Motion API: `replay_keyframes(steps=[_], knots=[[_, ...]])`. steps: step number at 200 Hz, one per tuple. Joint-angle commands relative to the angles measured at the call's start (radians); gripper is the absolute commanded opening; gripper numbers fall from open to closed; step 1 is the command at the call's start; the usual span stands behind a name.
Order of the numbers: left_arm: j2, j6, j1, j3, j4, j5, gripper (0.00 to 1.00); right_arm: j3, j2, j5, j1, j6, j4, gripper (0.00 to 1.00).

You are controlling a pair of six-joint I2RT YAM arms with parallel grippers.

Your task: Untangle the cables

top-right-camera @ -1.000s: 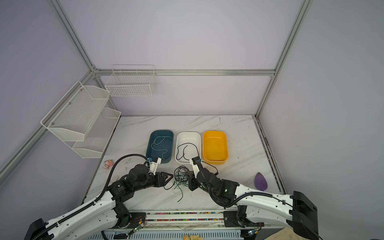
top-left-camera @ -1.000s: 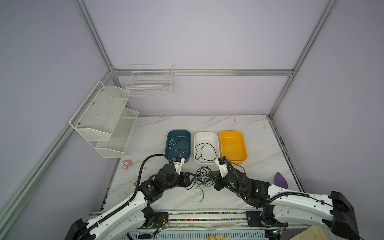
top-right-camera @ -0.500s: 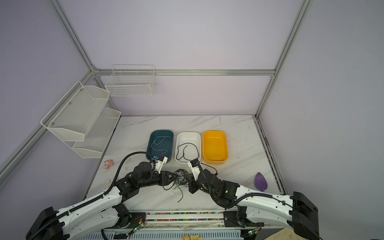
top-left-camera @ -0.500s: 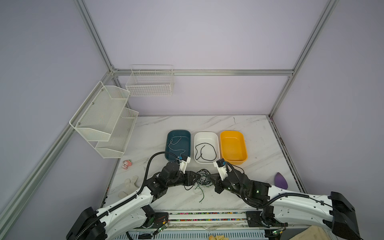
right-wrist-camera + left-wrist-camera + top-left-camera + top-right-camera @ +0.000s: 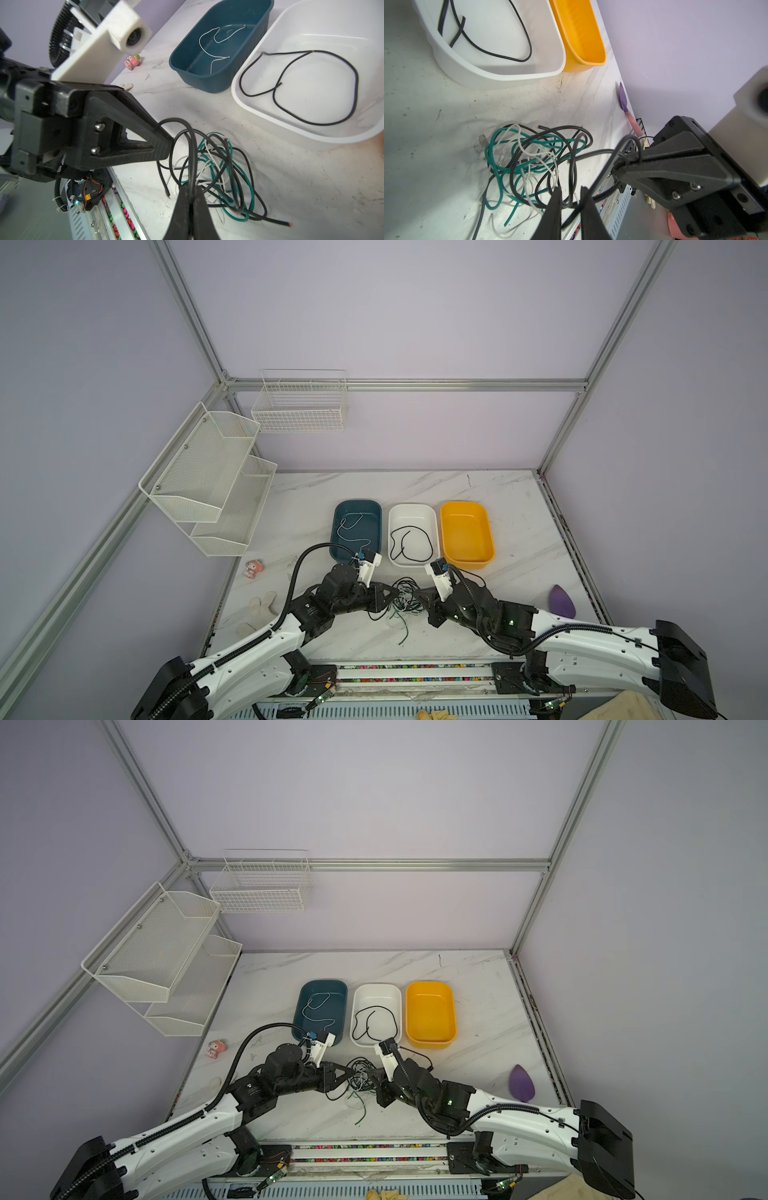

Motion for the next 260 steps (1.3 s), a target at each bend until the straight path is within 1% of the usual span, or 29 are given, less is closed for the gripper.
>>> replay_keyframes(steps=[1, 28, 64, 74, 91, 112, 141, 159, 184, 211, 235, 260], knots=[[-0.024, 0.032, -0.002, 0.113, -0.008, -0.005, 0.14, -0.006, 0.018, 0.025, -0.005, 0.0, 0.027, 0.0], [-0.031, 0.038, -0.002, 0.12, -0.023, -0.006, 0.14, -0.006, 0.022, 0.032, -0.006, 0.001, 0.03, 0.0], [-0.042, 0.038, -0.002, 0.13, -0.048, -0.012, 0.0, -0.009, 0.031, 0.056, -0.009, 0.017, 0.027, 0.0], [-0.044, 0.038, -0.002, 0.138, -0.059, -0.02, 0.0, -0.013, 0.036, 0.062, -0.011, 0.021, 0.029, 0.0], [-0.044, 0.025, -0.002, 0.17, -0.087, -0.038, 0.0, -0.015, 0.043, 0.067, -0.011, 0.028, 0.029, 0.1], [-0.041, -0.003, -0.002, 0.22, -0.101, -0.047, 0.0, -0.017, 0.038, 0.067, -0.011, 0.032, 0.035, 0.19], [-0.029, -0.048, -0.004, 0.293, -0.104, -0.058, 0.0, -0.021, 0.018, 0.07, -0.011, 0.033, 0.036, 0.4], [-0.014, -0.069, -0.004, 0.333, -0.115, -0.061, 0.0, -0.025, -0.003, 0.064, -0.011, 0.035, 0.038, 0.47], [0.002, -0.096, -0.005, 0.38, -0.129, -0.069, 0.0, -0.037, -0.048, 0.05, -0.011, 0.034, 0.045, 0.52], [0.003, -0.118, -0.011, 0.427, -0.141, -0.084, 0.0, -0.056, -0.098, 0.072, -0.011, 0.036, 0.049, 0.58], [0.003, -0.123, -0.025, 0.482, -0.143, -0.076, 0.0, -0.058, -0.09, 0.088, -0.012, 0.042, 0.048, 0.58], [-0.002, -0.105, -0.037, 0.562, -0.182, -0.081, 0.0, -0.058, -0.071, 0.105, -0.012, 0.048, 0.059, 0.58]])
